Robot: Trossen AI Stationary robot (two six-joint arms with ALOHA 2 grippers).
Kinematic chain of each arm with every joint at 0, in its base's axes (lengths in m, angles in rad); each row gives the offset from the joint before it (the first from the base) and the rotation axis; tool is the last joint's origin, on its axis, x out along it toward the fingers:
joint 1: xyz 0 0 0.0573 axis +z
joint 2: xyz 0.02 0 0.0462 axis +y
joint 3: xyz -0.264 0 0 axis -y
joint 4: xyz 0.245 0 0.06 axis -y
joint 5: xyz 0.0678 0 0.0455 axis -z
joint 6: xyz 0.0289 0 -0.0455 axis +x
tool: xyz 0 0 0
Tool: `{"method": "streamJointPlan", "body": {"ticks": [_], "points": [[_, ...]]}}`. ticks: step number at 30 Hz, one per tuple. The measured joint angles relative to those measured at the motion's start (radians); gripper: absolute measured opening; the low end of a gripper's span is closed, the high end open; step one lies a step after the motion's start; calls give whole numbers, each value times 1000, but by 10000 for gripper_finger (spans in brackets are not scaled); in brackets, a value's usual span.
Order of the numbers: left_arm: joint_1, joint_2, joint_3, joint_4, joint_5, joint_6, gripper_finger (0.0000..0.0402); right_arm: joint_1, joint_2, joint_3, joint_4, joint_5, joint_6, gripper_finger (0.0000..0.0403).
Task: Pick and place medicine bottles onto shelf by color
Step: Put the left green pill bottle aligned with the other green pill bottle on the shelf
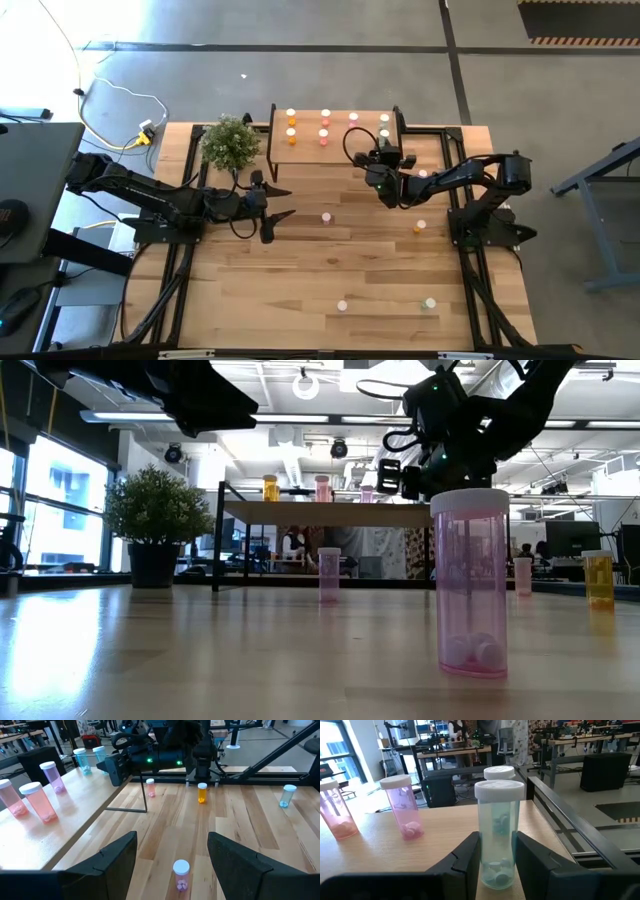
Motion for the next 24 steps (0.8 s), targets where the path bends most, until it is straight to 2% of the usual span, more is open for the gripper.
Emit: {"method": "streamJointPlan", "body": {"ticks": [6,16,24], "points": [[0,0,0,0,0,0,234,0,0,0,0,-1,-2,97],[0,0,0,0,0,0,234,0,0,0,2,-4,-3,154],[0,0,0,0,1,0,234,0,1,0,63,-5,-52,158]]}}
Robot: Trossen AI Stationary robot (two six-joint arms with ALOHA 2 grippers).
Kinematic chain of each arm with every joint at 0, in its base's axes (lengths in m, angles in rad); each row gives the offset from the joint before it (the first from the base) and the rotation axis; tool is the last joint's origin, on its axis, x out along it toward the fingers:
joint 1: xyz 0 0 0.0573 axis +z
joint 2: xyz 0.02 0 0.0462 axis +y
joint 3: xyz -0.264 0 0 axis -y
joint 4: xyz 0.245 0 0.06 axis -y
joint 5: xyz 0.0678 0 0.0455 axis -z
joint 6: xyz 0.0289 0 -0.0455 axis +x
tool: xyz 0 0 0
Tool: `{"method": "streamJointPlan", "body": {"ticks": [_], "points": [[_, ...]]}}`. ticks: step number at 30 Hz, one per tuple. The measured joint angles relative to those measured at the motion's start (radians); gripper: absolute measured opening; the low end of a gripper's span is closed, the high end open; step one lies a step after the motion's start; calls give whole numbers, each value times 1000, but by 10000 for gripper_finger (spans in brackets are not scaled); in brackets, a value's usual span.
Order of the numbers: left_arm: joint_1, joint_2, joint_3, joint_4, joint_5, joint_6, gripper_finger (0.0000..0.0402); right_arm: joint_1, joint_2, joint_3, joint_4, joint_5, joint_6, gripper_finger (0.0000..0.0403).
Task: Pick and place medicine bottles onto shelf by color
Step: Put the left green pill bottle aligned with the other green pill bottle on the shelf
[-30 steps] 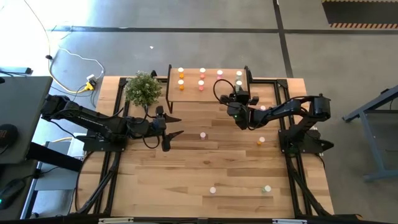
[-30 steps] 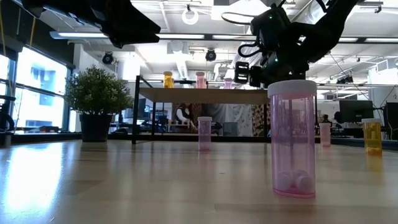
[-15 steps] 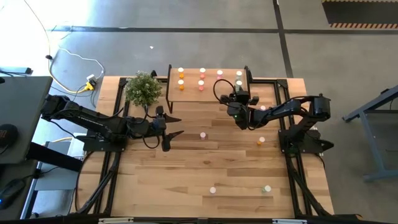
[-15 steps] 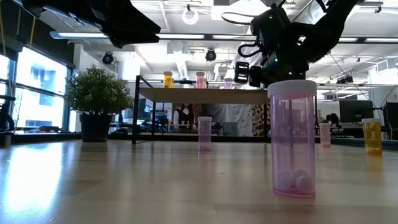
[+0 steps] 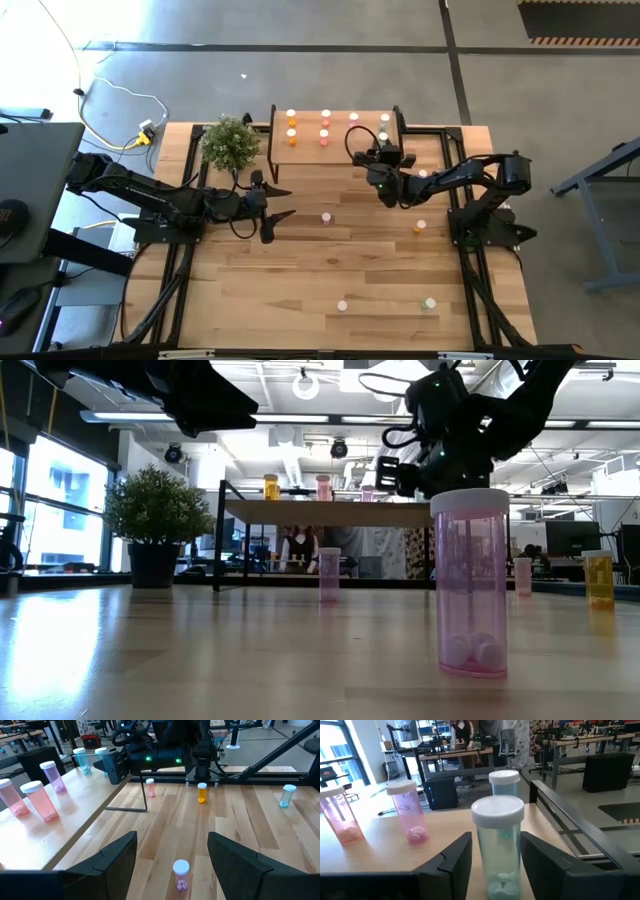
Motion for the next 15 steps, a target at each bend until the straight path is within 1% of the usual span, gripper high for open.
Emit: {"method": "streamJointPlan", "body": {"ticks": [8,15], "points": [[0,0,0,0,0,0,234,9,-2,2,27,17,-37,158],[0,0,0,0,2,0,234,23,-4,2,44,66,-57,158]]}}
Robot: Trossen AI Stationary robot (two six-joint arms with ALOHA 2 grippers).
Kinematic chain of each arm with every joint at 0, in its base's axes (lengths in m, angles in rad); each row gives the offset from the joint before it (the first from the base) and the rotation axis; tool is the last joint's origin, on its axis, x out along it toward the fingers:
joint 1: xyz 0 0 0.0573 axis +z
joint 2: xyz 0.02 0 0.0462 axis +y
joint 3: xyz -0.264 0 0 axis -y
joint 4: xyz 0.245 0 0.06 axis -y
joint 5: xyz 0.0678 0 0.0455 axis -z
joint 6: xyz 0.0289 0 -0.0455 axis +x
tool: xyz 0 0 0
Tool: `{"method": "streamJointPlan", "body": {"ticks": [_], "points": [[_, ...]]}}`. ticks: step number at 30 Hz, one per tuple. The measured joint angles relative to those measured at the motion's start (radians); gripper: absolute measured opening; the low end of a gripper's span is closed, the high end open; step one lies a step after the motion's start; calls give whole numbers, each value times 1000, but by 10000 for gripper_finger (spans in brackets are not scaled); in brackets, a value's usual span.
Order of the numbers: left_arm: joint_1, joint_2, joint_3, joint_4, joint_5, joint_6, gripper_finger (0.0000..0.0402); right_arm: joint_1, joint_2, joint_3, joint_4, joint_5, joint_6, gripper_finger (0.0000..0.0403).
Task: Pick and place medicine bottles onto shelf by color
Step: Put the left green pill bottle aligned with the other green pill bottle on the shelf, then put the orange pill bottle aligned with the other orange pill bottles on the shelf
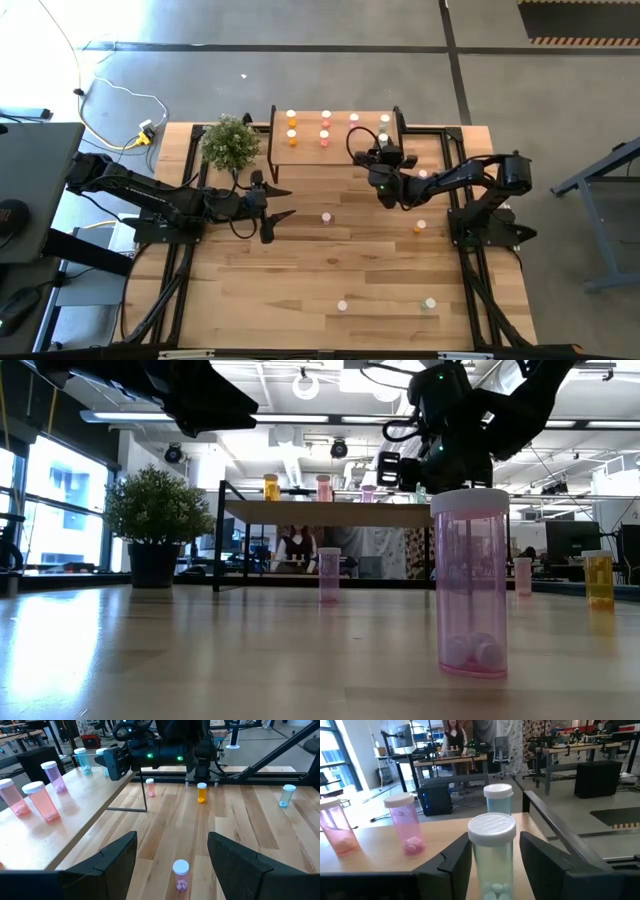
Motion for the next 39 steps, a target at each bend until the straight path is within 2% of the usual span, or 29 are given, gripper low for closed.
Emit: {"method": "streamJointPlan", "body": {"ticks": [18,26,35,39], "points": [[0,0,0,0,-1,0,234,2,-1,0,267,12,-299,158],[0,0,0,0,-1,0,234,2,-1,0,481,38,-531,158],[0,0,0,-15,-3,0,234,26,-7,0,777,55,-900,158],[0,0,0,-15,-3,0,234,55,-63,0,800,55,-1013,158]]}}
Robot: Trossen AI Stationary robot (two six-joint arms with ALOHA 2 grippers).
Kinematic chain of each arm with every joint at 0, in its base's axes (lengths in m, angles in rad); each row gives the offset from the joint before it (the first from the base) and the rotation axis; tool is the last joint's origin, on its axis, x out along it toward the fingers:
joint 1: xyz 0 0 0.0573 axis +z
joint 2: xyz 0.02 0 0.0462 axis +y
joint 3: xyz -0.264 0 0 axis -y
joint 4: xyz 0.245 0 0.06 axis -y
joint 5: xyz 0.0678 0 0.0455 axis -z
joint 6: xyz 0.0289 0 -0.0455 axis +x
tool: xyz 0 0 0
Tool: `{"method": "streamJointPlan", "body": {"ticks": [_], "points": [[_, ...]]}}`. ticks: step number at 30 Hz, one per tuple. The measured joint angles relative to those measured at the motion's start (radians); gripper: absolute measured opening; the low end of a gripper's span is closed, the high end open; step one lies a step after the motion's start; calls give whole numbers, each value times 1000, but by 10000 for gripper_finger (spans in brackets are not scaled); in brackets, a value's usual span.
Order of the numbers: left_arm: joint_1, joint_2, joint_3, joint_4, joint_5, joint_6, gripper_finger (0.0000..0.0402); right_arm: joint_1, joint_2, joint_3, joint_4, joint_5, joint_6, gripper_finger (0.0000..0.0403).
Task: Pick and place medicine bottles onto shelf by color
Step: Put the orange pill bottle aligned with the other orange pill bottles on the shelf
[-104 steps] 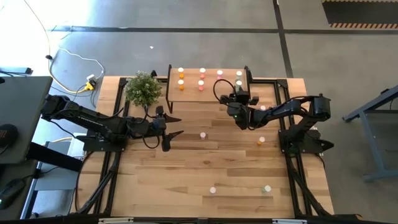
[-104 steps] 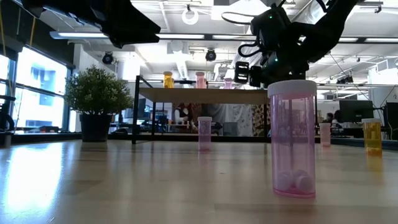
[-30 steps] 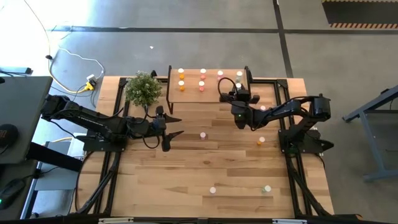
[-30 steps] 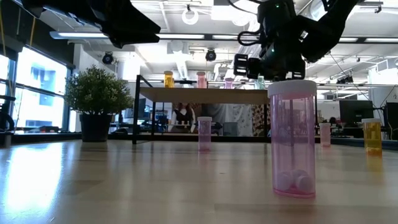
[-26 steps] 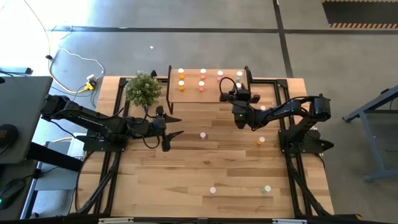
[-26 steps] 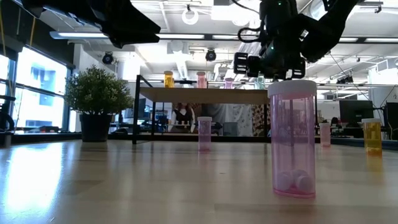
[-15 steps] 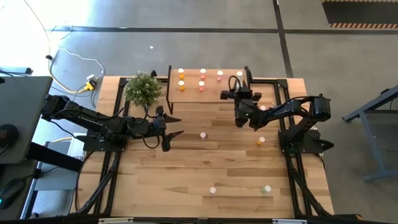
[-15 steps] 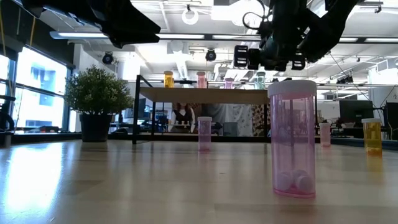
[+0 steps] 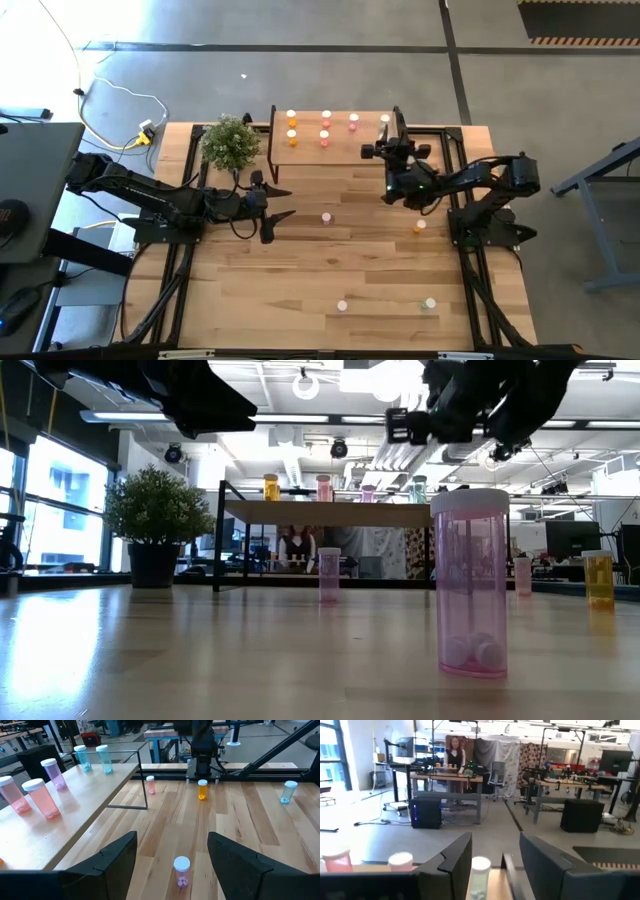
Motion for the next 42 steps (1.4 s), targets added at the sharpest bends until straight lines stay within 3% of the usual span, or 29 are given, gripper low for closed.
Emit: {"method": "streamJointPlan", "body": {"ticks": [6,12,25,31,36,42], "points": [[0,0,0,-2,0,0,234,82,-127,0,-14,10,-150,158],[-3,0,0,-40,0,-9,234,197,-234,-1,-47,115,-310,158],[-3,0,0,-37,0,-36,234,449,-323,-55,-127,114,-308,158],[-3,0,0,-27,0,-39,234,536,-323,-55,-283,-82,-115,158],[-3,-13,0,-45,2,-53,234,582,-322,-55,-529,-283,142,158],[-3,-115,0,-154,2,-113,234,600,-324,-55,-804,-397,432,158]]}}
